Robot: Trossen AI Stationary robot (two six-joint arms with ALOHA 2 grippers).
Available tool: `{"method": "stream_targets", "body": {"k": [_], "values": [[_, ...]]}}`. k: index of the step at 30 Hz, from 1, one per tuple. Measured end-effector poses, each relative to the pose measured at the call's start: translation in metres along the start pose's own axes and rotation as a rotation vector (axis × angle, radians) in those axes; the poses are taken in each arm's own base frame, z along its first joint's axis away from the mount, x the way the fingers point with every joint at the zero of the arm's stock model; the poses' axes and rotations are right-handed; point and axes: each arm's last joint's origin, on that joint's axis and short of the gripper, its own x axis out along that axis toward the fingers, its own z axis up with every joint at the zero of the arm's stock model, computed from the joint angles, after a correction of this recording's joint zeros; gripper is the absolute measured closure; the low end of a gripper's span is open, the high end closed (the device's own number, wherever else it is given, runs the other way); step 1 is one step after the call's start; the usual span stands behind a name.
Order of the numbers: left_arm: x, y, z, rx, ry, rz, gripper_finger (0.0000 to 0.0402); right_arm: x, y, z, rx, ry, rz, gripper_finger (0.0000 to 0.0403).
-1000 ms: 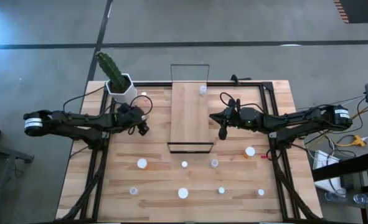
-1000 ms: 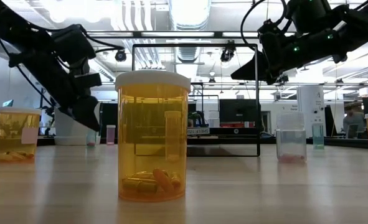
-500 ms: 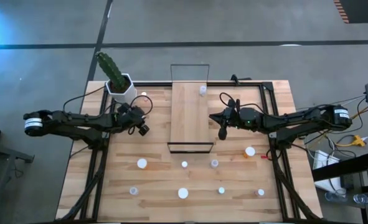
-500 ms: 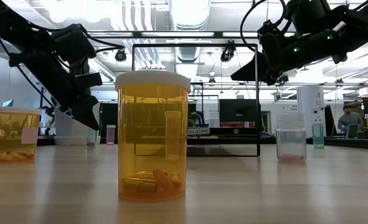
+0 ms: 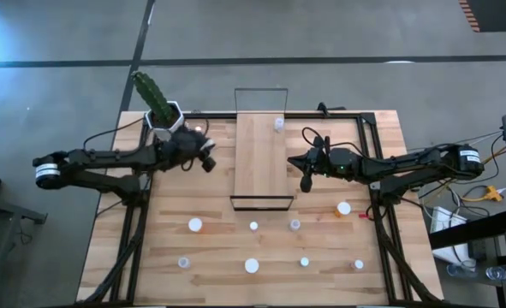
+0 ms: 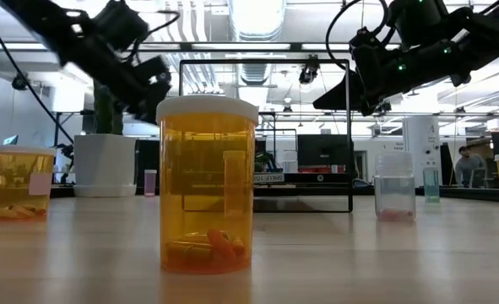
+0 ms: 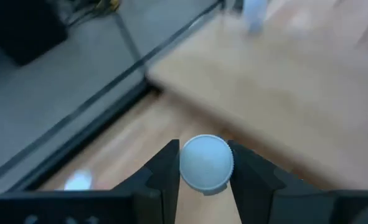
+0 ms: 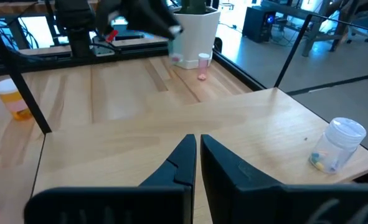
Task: Pick and place medicine bottles onto shelf by color
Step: Put the top left transparent light blue pill bottle on the shelf
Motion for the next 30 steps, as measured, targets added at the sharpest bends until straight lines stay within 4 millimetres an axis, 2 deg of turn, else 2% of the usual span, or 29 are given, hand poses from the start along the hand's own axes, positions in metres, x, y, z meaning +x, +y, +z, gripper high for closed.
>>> {"method": "stream_targets", "body": {"k": [6, 13, 18, 21, 30], "values": [[0.034, 0.003, 0.042, 0.005, -0.058, -0.109, 0.0305, 0.000, 0.000, 0.000, -0.002, 0.001, 0.000, 0.0390], [0.097, -0.012, 0.074, 0.099, -0.027, -0.171, 0.0306, 0.000, 0.000, -0.001, -0.005, 0.005, 0.000, 0.0390], [0.139, -0.021, 0.085, 0.153, -0.010, -0.165, 0.0306, -0.001, 0.000, -0.005, -0.012, 0.014, 0.000, 0.0390], [0.157, -0.021, 0.088, 0.157, 0.013, -0.164, 0.0306, -0.002, 0.000, -0.007, -0.013, 0.021, 0.000, 0.0390], [0.182, -0.018, 0.094, 0.153, 0.037, -0.204, 0.0306, -0.003, -0.001, -0.011, -0.015, 0.029, 0.000, 0.0390]]}}
